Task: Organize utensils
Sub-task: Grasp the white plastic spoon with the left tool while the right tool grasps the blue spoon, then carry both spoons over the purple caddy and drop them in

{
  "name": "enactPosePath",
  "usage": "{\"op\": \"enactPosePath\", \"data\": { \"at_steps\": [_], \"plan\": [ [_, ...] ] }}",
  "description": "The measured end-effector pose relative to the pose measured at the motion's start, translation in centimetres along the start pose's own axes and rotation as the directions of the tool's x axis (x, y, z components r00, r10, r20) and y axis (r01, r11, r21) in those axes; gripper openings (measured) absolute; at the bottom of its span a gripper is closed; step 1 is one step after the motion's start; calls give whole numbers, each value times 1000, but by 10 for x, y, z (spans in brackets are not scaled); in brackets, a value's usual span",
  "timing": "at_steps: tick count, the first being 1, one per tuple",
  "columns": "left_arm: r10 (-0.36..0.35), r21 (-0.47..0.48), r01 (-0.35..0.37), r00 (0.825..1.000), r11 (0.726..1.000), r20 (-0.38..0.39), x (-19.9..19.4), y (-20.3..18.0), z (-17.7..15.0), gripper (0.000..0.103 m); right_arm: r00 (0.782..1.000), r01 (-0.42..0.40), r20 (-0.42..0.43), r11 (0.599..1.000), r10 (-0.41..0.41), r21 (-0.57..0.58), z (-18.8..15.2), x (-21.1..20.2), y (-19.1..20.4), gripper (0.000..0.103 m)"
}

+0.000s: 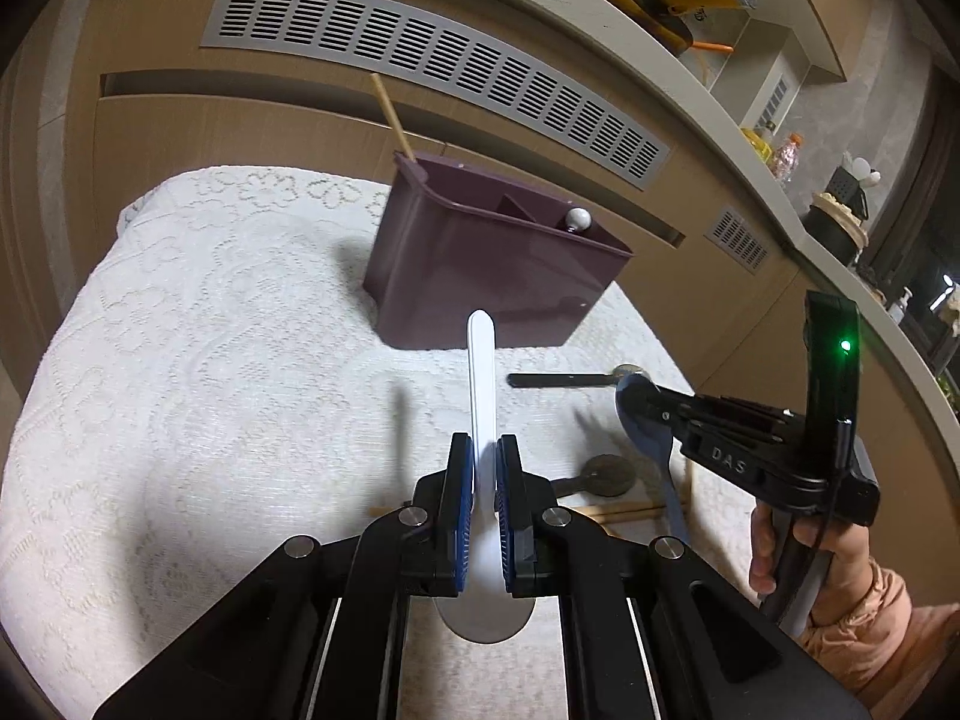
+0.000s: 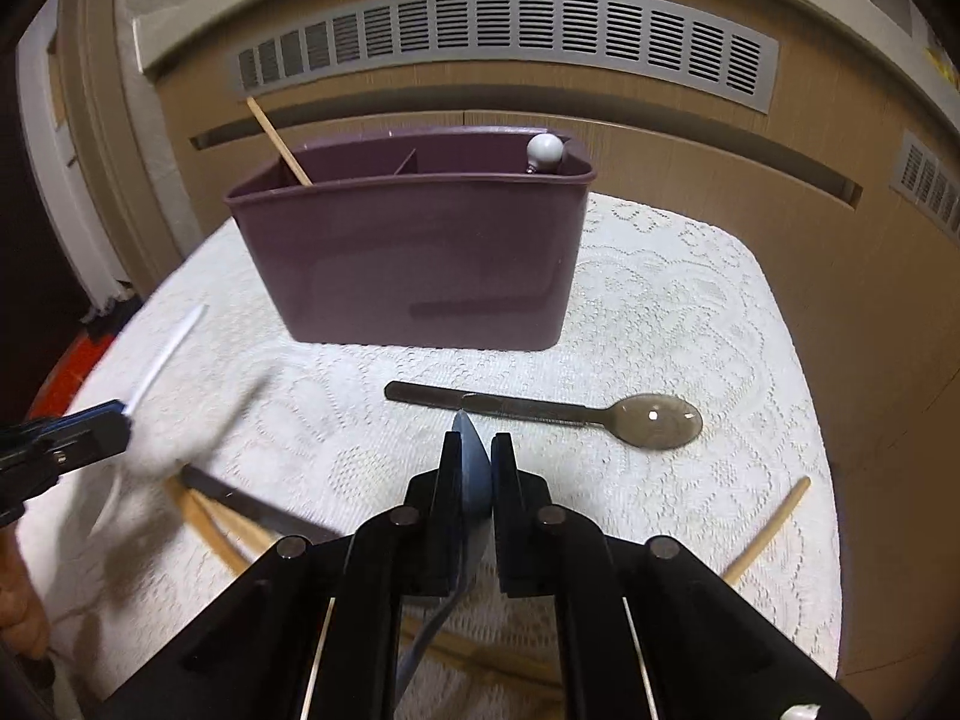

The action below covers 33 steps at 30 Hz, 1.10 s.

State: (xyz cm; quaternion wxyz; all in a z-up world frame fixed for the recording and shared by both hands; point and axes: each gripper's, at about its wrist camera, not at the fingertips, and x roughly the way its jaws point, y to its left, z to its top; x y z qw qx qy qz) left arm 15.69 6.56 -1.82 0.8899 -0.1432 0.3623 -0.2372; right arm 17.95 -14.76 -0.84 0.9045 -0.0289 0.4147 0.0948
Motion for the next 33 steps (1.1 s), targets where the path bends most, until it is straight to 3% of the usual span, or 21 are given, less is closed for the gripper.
{"op": "enactPosePath", "data": {
  "at_steps": [8,12,15,17,19,21,23,29,33],
  "plan": [
    [-17,25,17,1000,1000,17,-2,-31,9,8,996,-7,86,1000,5,22,-3,-30,-26,8],
    [-48,57,43,994,997,101,-19,-54,37,8,976,22,217,1000,-19,-13,19,-70,-26,8],
    [-76,130,46,969,990,237,-45,-80,77,8,923,68,382,996,-44,-49,56,-115,-24,8],
    [-93,193,23,928,981,360,-65,-101,109,8,867,96,494,994,-60,-47,85,-146,-24,8],
    [-122,230,23,896,973,426,-76,-113,130,8,789,140,608,990,-91,-32,114,-171,-24,8],
    [-158,253,34,859,967,486,-84,-122,150,8,728,173,676,984,-110,-27,135,-182,-23,8],
    [-165,262,26,836,965,523,-82,-126,166,8,697,187,708,982,-114,-26,152,-183,-22,8],
    [-89,245,-53,840,968,536,-37,-110,179,8,709,190,697,981,-107,-42,175,-141,-21,8],
    [-37,230,-100,851,968,524,-1,-87,168,8,748,179,656,983,-102,-51,177,-92,-21,8]
  ]
}}
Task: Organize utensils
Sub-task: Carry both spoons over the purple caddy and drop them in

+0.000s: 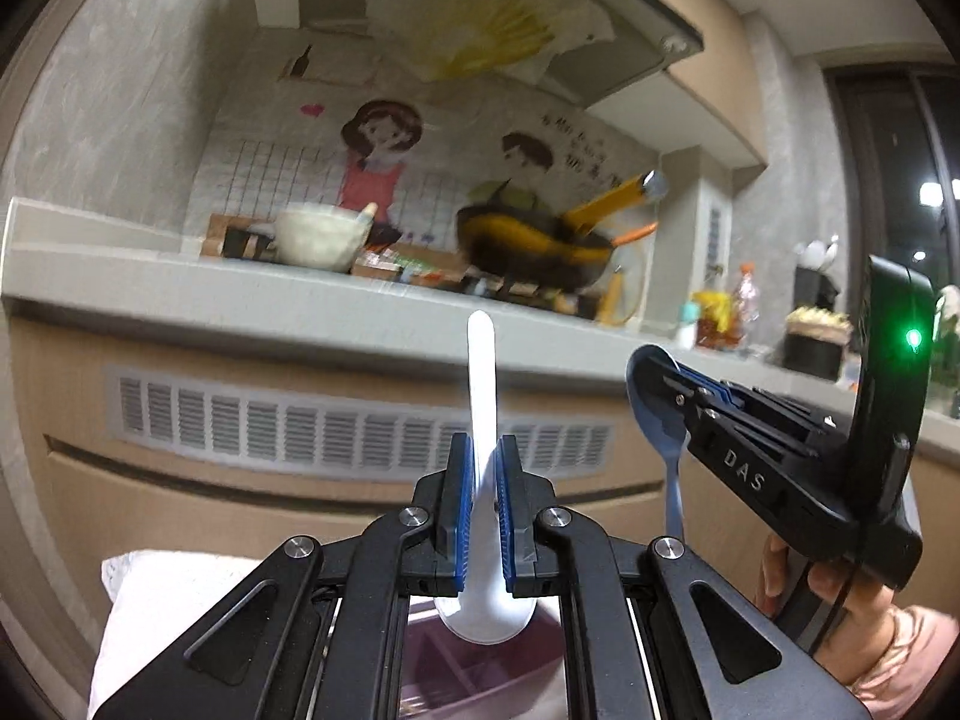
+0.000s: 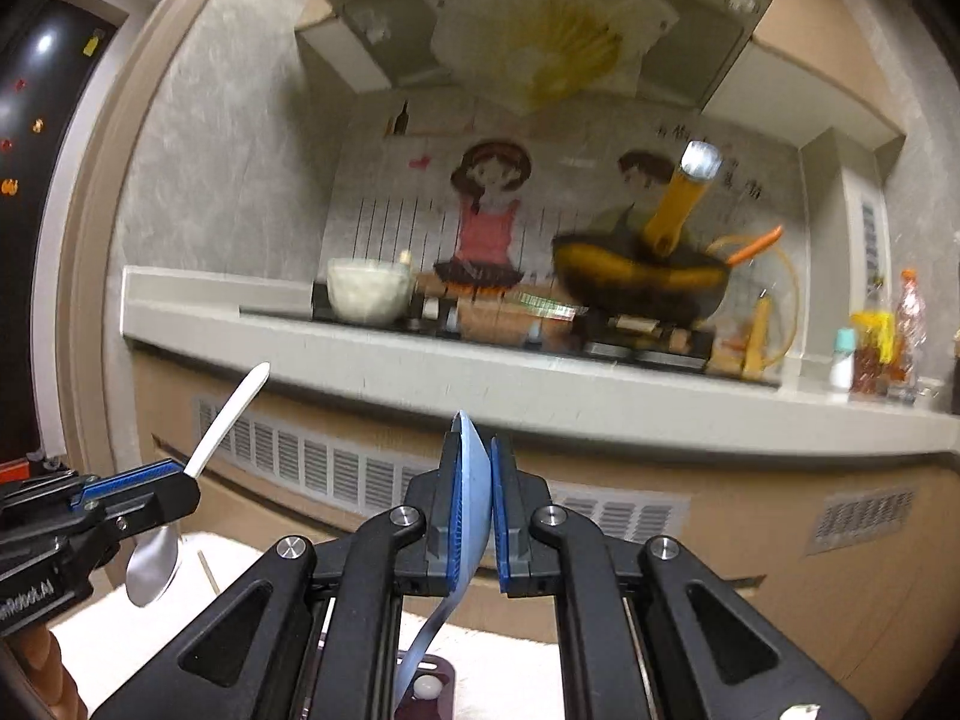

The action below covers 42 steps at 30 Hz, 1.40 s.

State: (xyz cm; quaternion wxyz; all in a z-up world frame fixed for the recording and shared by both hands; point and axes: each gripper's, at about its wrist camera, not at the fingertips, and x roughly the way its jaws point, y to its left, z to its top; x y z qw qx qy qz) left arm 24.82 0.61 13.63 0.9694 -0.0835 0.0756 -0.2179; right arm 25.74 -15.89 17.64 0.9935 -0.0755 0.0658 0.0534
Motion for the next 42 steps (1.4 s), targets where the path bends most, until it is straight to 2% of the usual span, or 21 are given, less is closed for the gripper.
{"op": "enactPosePath", "data": {
  "at_steps": [7,13,20,24,30,33,35,37,39,41,42],
  "plan": [
    [56,8,-56,997,998,-59,41,29,-40,8,997,34,-68,999,-34,-3,-41,62,12,8],
    [79,17,-77,988,997,-135,61,38,-76,8,992,54,-113,998,-56,-22,-65,90,18,8],
    [99,9,-100,973,995,-210,65,43,-101,8,984,62,-164,995,-75,-80,-93,94,26,8],
    [112,11,-112,968,994,-223,63,42,-105,8,981,57,-181,995,-71,-82,-99,94,30,8],
    [101,-28,-114,951,993,-291,61,42,-110,9,968,2,-251,996,-23,-84,-111,81,37,8],
    [85,-73,-115,940,991,-330,59,46,-113,9,949,-37,-315,997,13,-72,-120,73,38,8],
    [72,-101,-115,933,988,-353,55,48,-114,9,934,-46,-357,996,18,-71,-124,67,38,17],
    [75,-106,-121,929,987,-362,47,47,-114,10,927,-57,-373,997,31,-59,-124,57,36,45],
    [72,-109,-120,926,987,-370,36,43,-112,11,931,-62,-362,997,43,-42,-122,43,31,56],
    [63,-110,-113,920,987,-388,26,40,-110,19,935,-68,-352,997,53,-30,-119,25,25,61],
    [57,-108,-108,916,988,-396,24,38,-110,28,933,-72,-355,997,58,-27,-118,18,22,65]
  ]
}}
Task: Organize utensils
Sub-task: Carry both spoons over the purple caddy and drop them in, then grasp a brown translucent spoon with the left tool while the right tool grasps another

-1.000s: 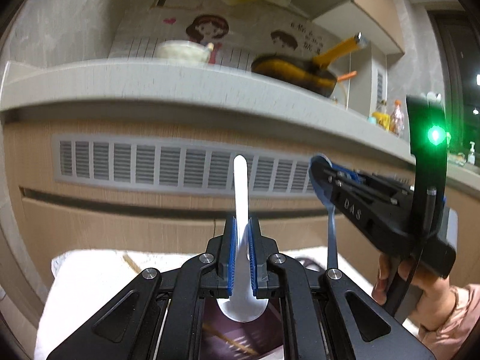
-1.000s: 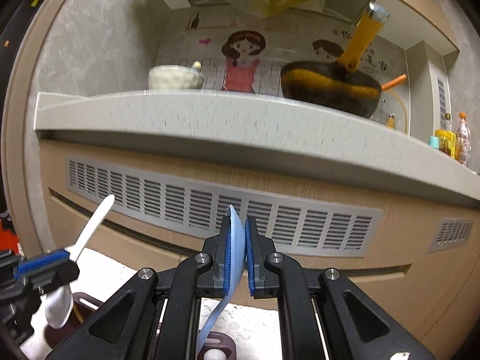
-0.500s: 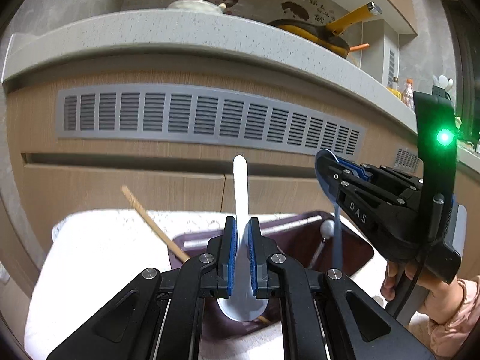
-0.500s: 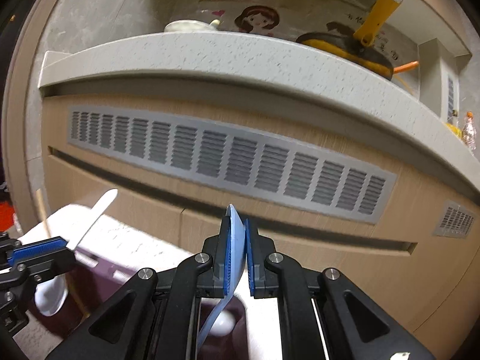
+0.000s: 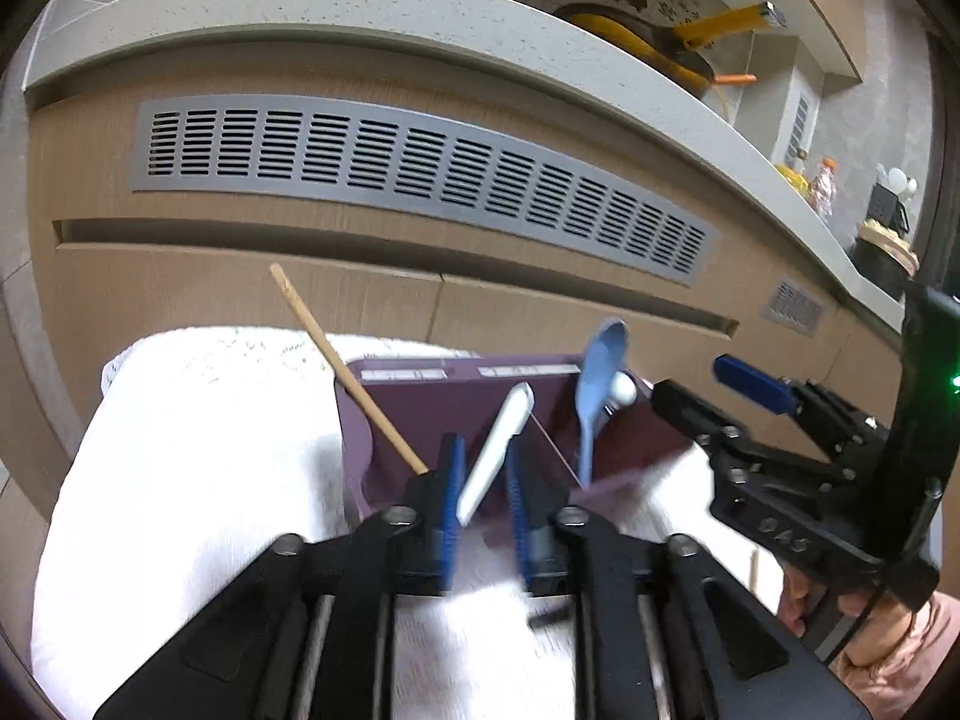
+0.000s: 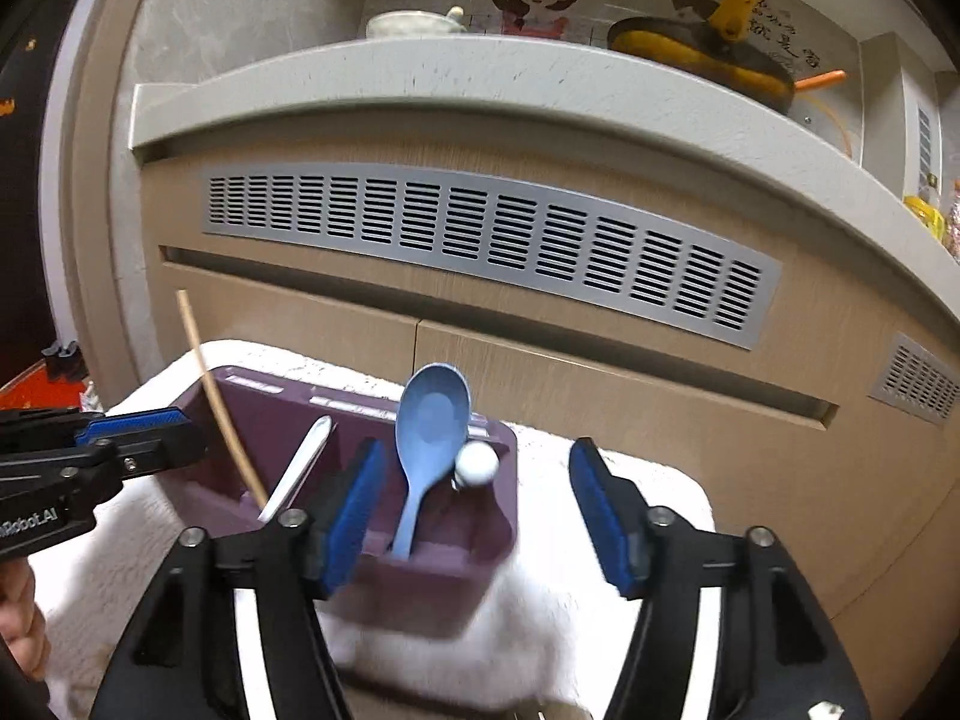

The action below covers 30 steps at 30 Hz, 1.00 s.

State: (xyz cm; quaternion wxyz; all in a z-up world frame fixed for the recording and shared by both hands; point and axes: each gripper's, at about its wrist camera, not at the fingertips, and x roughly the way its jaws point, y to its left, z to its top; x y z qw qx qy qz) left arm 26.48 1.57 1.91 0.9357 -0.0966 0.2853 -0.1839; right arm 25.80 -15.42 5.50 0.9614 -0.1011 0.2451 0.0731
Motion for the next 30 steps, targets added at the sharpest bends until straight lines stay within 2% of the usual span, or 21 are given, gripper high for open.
{"op": "enactPosePath", "data": {
  "at_steps": [1,4,7,9,10,12,14,17,18,21,23,26,30],
  "plan": [
    [-6,9,7,1000,1000,-16,-5,-2,-4,37,1000,-10,-6,1000,10,5,-3,-8,-3,70],
    [-6,64,7,1000,998,-18,-19,-11,-15,49,998,-50,-37,999,51,20,-16,-28,-11,82],
    [-14,128,19,999,992,-38,-33,-20,-28,52,996,-52,-76,999,53,15,-37,-45,-16,91],
    [-32,168,39,998,985,-46,-40,-27,-36,54,994,-45,-97,999,46,5,-49,-51,-18,93],
    [-59,190,72,996,979,-74,-41,-31,-41,55,993,-45,-109,999,45,3,-55,-54,-18,93],
    [-129,215,163,978,963,-164,-38,-38,-51,56,990,-43,-132,999,44,10,-68,-59,-22,93],
    [-179,228,247,943,942,-281,-28,-45,-66,56,988,-37,-152,999,40,26,-81,-62,-27,93],
    [-159,283,280,909,917,-385,-14,-58,-83,56,983,-21,-179,999,27,41,-100,-67,-36,93],
    [-150,300,284,903,911,-401,-12,-61,-87,56,982,-16,-188,999,24,43,-104,-67,-38,93],
    [-140,364,335,872,869,-468,-7,-77,-96,56,974,-22,-223,998,34,57,-119,-67,-44,93],
    [-131,405,362,859,840,-495,-3,-86,-100,56,968,-40,-247,997,56,70,-128,-68,-46,93],
    [-77,462,354,852,813,-518,8,-97,-104,56,961,-62,-262,994,84,92,-137,-69,-46,93],
    [-38,467,346,833,814,-551,21,-100,-105,55,961,-66,-260,992,92,107,-142,-73,-46,93]
  ]
}}
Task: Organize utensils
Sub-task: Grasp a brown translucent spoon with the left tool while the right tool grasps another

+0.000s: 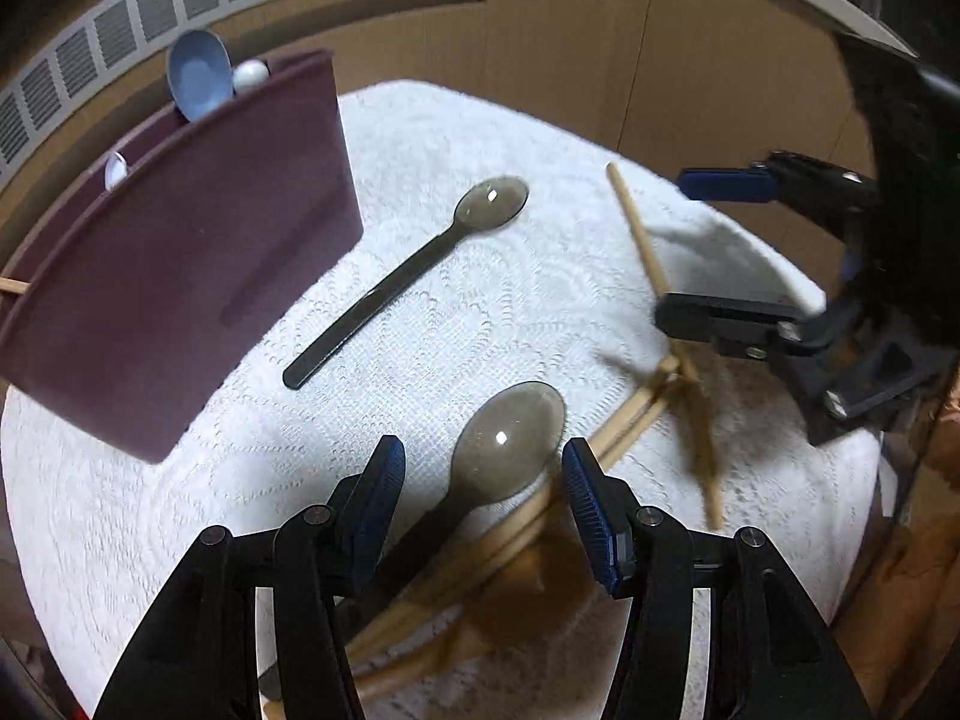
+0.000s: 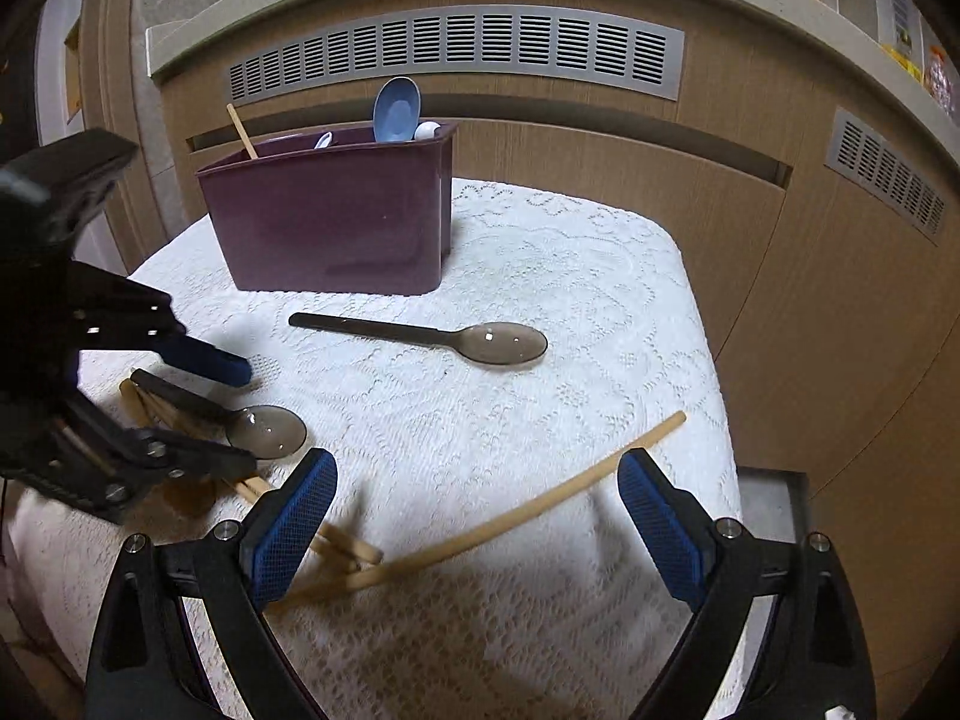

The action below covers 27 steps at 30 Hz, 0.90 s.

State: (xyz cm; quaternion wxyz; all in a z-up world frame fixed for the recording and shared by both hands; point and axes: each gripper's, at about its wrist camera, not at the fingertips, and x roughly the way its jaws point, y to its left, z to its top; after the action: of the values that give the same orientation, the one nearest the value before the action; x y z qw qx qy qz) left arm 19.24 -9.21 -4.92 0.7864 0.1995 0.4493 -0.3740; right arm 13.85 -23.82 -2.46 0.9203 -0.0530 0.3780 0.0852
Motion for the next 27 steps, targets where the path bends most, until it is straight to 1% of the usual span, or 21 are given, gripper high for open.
{"op": "enactPosePath", "data": {
  "at_steps": [5,7,8,9,10,12,14,15,16,18,19,22,24,25,27],
  "plan": [
    [-53,-104,49,998,993,-41,6,18,8,55,1000,5,6,1000,-5,10,-2,0,-4,93],
    [-60,-133,56,998,989,-28,8,21,9,53,1000,11,5,1000,-11,20,0,2,-5,93],
    [-49,-146,45,999,988,-23,7,21,9,51,1000,18,2,1000,-18,25,1,2,-5,93],
    [-35,-148,32,999,988,-18,9,21,8,43,1000,30,-2,999,-30,31,3,4,-5,93],
    [-6,-151,4,1000,989,-11,9,20,7,39,999,48,-10,998,-47,40,6,7,-5,93],
    [8,-162,-7,1000,987,8,8,19,4,37,997,80,-26,995,-78,59,13,14,-4,93],
    [29,-196,-23,999,980,32,4,20,-2,34,993,114,-46,990,-111,79,21,24,-5,90],
    [53,-217,-42,997,975,47,0,20,-6,30,991,128,-58,988,-124,90,26,29,-6,86],
    [72,-232,-56,996,971,60,-2,21,-9,18,989,135,-70,986,-128,99,29,33,-8,83],
    [121,-282,-89,988,955,98,-13,26,-20,13,987,143,-97,981,-131,134,38,43,-12,82],
    [153,-328,-105,980,939,124,-21,31,-28,12,986,146,-106,977,-131,155,42,48,-13,82],
    [203,-449,-102,962,887,182,-45,51,-49,8,982,167,-124,966,-144,199,50,59,-15,82],
    [244,-507,-106,946,855,214,-60,61,-64,8,978,180,-144,956,-149,231,55,69,-13,82],
    [259,-526,-108,940,844,223,-65,65,-70,8,977,184,-157,950,-148,251,57,75,-12,82],
    [265,-541,-103,936,835,230,-71,70,-80,8,972,198,-180,940,-152,279,60,87,-10,81]
  ]
}}
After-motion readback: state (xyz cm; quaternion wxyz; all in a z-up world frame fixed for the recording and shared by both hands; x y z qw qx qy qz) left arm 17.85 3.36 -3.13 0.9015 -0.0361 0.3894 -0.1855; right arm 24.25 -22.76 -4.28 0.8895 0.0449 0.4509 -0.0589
